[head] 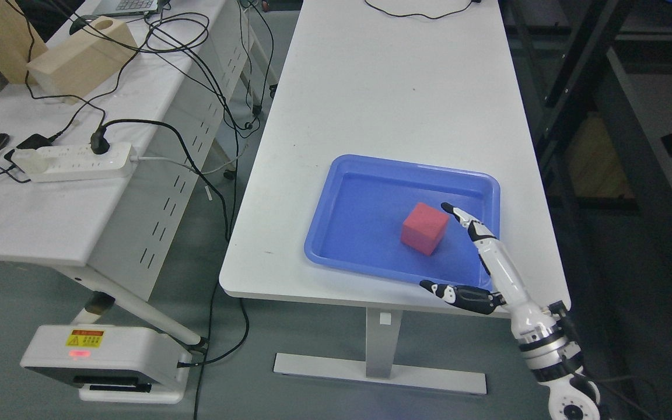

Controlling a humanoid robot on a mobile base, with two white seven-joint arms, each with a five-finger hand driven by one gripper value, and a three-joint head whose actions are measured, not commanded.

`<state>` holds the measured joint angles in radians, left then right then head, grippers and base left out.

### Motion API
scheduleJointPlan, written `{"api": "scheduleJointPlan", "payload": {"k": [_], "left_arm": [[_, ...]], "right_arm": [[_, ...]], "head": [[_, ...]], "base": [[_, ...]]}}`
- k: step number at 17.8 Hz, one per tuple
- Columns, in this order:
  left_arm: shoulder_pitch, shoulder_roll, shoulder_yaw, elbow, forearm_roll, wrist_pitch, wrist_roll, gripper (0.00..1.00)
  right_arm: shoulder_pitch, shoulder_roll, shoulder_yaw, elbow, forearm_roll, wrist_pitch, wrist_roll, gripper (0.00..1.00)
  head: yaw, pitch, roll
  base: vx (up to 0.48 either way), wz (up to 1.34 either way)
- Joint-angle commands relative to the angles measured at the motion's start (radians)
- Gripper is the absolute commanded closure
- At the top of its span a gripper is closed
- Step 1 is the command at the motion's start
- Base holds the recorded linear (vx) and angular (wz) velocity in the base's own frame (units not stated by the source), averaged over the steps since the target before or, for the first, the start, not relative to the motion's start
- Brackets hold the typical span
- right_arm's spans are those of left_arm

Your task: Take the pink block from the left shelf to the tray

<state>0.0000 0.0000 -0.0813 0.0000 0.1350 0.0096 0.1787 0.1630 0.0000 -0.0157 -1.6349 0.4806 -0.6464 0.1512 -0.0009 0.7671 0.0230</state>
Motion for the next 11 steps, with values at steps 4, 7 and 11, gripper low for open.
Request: {"api": "scheduleJointPlan", "payload": {"k": [4, 7, 11], "left_arm": [[-0.029, 0.017, 0.0, -0.017, 0.0, 0.0, 0.001, 0.0], [-0.029, 0.017, 0.0, -0.017, 0.0, 0.0, 0.001, 0.0], [-0.029, 0.017, 0.0, -0.017, 0.0, 0.0, 0.001, 0.0]], "right_arm": [[0.006, -0.017, -0.078, 0.0, -0.599, 0.026, 0.007, 0.0], [0.003, -0.017, -0.092, 0.003, -0.588, 0.221, 0.056, 0.0], [0.006, -0.017, -0.092, 0.006, -0.472, 0.31, 0.076, 0.0]], "head": [[0.0, 0.0, 0.0], [0.0, 0.0, 0.0], [0.0, 0.0, 0.0]], "base": [[-0.125, -0.01], [-0.157, -0.01], [-0.149, -0.1]]}}
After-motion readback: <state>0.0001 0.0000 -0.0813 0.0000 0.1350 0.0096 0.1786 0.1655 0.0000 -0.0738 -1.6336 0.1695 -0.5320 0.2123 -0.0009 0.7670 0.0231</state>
